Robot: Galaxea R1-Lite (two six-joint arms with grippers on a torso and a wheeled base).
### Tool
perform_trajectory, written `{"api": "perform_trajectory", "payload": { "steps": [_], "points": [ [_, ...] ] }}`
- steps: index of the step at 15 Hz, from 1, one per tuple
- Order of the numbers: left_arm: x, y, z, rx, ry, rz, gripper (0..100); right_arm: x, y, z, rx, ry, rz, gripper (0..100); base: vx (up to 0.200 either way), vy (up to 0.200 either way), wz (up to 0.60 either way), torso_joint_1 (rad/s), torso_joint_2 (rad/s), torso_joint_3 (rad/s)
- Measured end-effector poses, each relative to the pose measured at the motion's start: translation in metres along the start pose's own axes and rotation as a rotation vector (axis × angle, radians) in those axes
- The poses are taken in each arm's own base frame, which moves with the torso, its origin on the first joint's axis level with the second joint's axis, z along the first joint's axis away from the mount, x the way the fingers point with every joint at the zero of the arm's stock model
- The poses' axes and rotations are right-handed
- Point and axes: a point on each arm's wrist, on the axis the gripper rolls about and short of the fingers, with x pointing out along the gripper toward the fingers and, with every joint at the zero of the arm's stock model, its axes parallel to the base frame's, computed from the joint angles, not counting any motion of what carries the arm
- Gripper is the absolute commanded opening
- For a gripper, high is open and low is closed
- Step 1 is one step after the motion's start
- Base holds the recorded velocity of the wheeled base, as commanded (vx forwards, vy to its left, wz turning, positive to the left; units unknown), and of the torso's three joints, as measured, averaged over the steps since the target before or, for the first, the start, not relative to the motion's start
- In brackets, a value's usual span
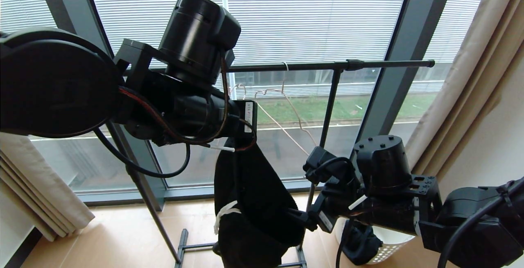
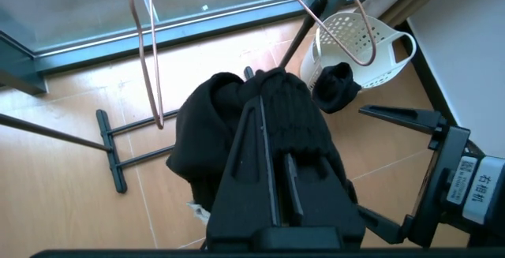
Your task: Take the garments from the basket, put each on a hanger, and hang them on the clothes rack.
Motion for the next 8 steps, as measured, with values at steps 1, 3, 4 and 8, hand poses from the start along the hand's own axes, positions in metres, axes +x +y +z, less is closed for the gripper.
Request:
{"api": "perform_trajectory", "payload": {
  "steps": [1,3,4,8],
  "points": [
    [0.0,0.0,0.0,0.0,0.0,0.0,0,0.0014,0.0034,0.0011,0.01,-0.002,0.009,100,0.0,0.0,0.0,0.0,0.0,0.0],
    [0.0001,0.0,-0.0002,0.0,0.001,0.0,0,0.0036,0.007,0.0037,0.026,-0.007,0.018,100,0.0,0.0,0.0,0.0,0.0,0.0],
    [0.0001,0.0,-0.0003,0.0,0.002,-0.001,0,0.0045,0.0071,0.0049,0.031,-0.01,0.018,100,0.0,0.0,0.0,0.0,0.0,0.0],
    [0.0001,0.0,-0.0002,0.0,0.001,-0.001,0,0.0097,0.0051,0.0077,0.058,-0.014,0.009,0,0.0,0.0,0.0,0.0,0.0,0.0]
  ]
}}
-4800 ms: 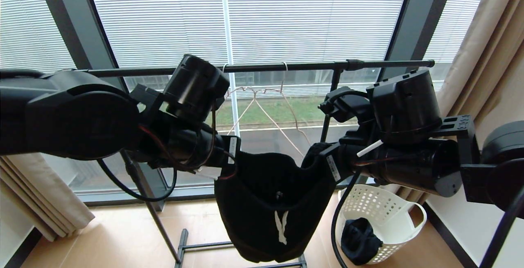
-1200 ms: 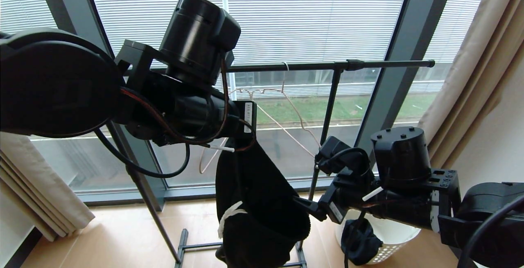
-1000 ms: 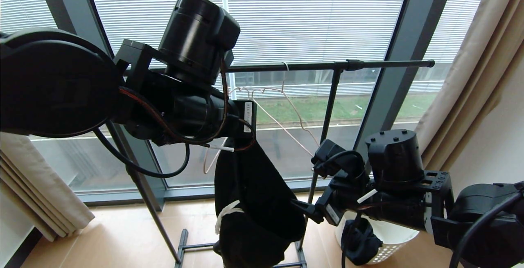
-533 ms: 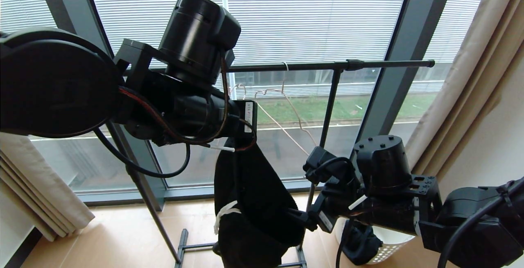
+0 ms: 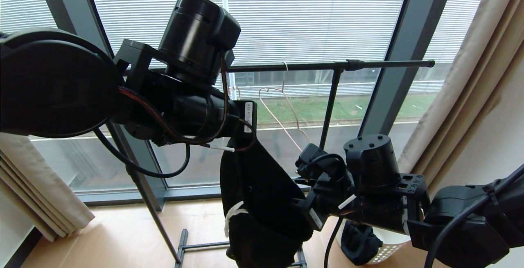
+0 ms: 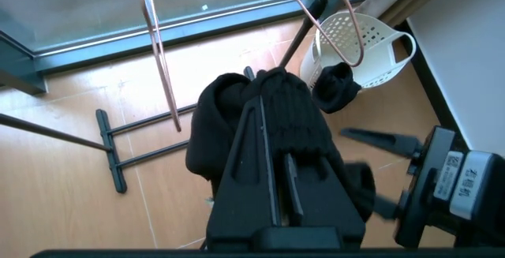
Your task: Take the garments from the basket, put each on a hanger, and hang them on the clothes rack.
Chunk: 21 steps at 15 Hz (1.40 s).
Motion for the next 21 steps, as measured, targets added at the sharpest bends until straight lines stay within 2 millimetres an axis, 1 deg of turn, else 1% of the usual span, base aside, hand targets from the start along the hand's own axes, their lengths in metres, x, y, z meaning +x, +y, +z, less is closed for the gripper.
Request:
{"api": "perform_trajectory", "payload": {
  "steps": [3,4,6,8,11,12,15,18,20,21],
  "points": [
    [0.0,0.0,0.0,0.0,0.001,0.0,0,0.004,-0.008,0.001,0.015,0.0,-0.025,0,0.0,0.0,0.0,0.0,0.0,0.0],
    [0.001,0.001,-0.003,0.003,0.011,0.004,0,0.003,-0.015,0.002,0.029,-0.004,-0.045,0,0.0,0.0,0.0,0.0,0.0,0.0],
    [0.003,0.005,-0.013,0.013,0.047,0.017,0,-0.003,-0.035,0.008,0.061,-0.034,-0.115,0,0.0,0.0,0.0,0.0,0.0,0.0],
    [0.004,0.009,-0.024,0.026,0.082,0.027,0,-0.01,-0.049,0.014,0.079,-0.06,-0.17,0,0.0,0.0,0.0,0.0,0.0,0.0],
    [0.008,0.014,-0.045,0.052,0.14,0.045,0,-0.021,-0.06,0.02,0.092,-0.093,-0.211,0,0.0,0.0,0.0,0.0,0.0,0.0],
    [0.01,0.016,-0.05,0.059,0.145,0.046,100,-0.024,-0.063,0.022,0.095,-0.101,-0.221,0,0.0,0.0,0.0,0.0,0.0,0.0],
    [0.008,0.02,-0.063,0.128,0.176,0.04,100,-0.029,-0.068,0.023,0.1,-0.113,-0.238,0,0.0,0.0,0.0,0.0,0.0,0.0],
    [-0.002,0.025,-0.069,0.176,0.201,-0.026,100,-0.031,-0.071,0.025,0.102,-0.123,-0.247,0,0.0,0.0,0.0,0.0,0.0,0.0],
    [-0.003,0.03,-0.064,0.16,0.162,-0.028,100,-0.031,-0.071,0.026,0.103,-0.124,-0.248,0,0.0,0.0,0.0,0.0,0.0,0.0],
    [0.002,0.034,-0.058,0.144,0.122,-0.023,100,-0.032,-0.071,0.025,0.103,-0.124,-0.248,0,0.0,0.0,0.0,0.0,0.0,0.0]
  ]
}}
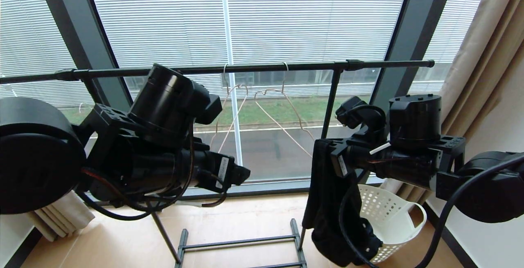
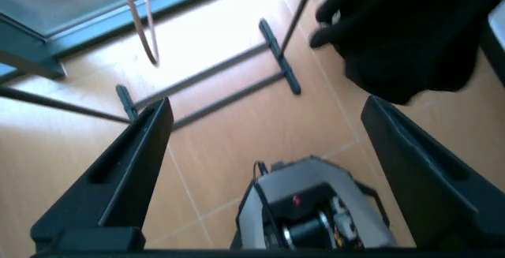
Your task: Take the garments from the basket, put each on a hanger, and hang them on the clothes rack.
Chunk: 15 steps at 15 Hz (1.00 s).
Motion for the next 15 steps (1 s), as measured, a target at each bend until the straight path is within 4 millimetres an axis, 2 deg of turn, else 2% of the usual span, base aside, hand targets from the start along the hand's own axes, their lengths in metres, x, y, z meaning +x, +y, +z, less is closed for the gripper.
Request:
{"api": "perform_trajectory", "payload": {
  "steps": [4,11,15],
  "points": [
    [0.033,0.025,0.018,0.009,-0.091,0.074,100,0.0,0.001,-0.001,-0.001,0.004,0.001,0,0.0,0.0,0.0,0.0,0.0,0.0],
    [0.087,0.046,0.054,-0.036,-0.146,0.142,100,-0.005,0.001,-0.005,-0.004,0.013,0.003,0,0.0,0.0,0.0,0.0,0.0,0.0],
    [0.113,0.061,0.061,-0.025,-0.135,0.182,100,-0.007,0.001,-0.005,-0.005,0.01,0.002,0,0.0,0.0,0.0,0.0,0.0,0.0]
  ]
}}
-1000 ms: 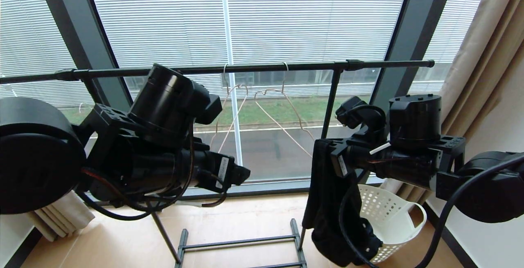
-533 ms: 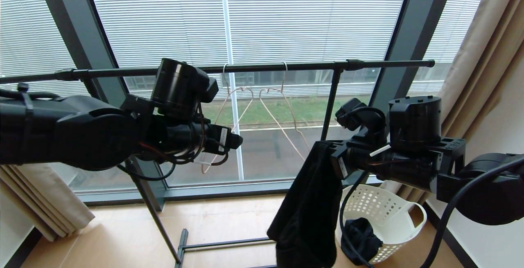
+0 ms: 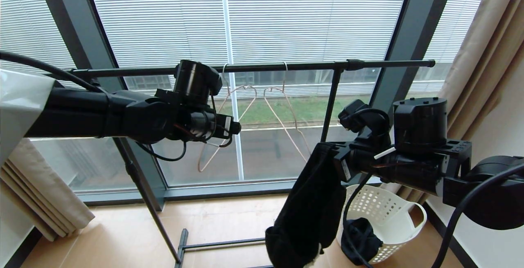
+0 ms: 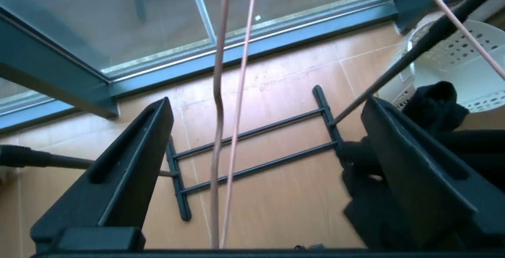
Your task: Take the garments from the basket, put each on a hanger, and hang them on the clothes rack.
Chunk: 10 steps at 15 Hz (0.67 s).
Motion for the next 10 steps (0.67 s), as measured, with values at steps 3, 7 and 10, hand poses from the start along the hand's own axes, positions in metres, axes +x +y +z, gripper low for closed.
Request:
{"api": "perform_trajectory", "payload": {
  "steps": [3,7,10],
  "points": [
    [0.015,0.008,0.0,-0.01,0.009,0.022,100,0.0,0.0,0.0,0.0,0.001,0.0,0,0.0,0.0,0.0,0.0,0.0,0.0],
    [0.029,0.01,-0.004,-0.012,0.025,0.032,100,0.001,0.0,-0.001,0.0,0.004,0.0,0,0.0,0.0,0.0,0.0,0.0,0.0],
    [0.036,0.009,-0.008,-0.01,0.039,0.034,100,0.002,0.0,-0.002,0.0,0.007,0.001,0,0.0,0.0,0.0,0.0,0.0,0.0]
  ]
}}
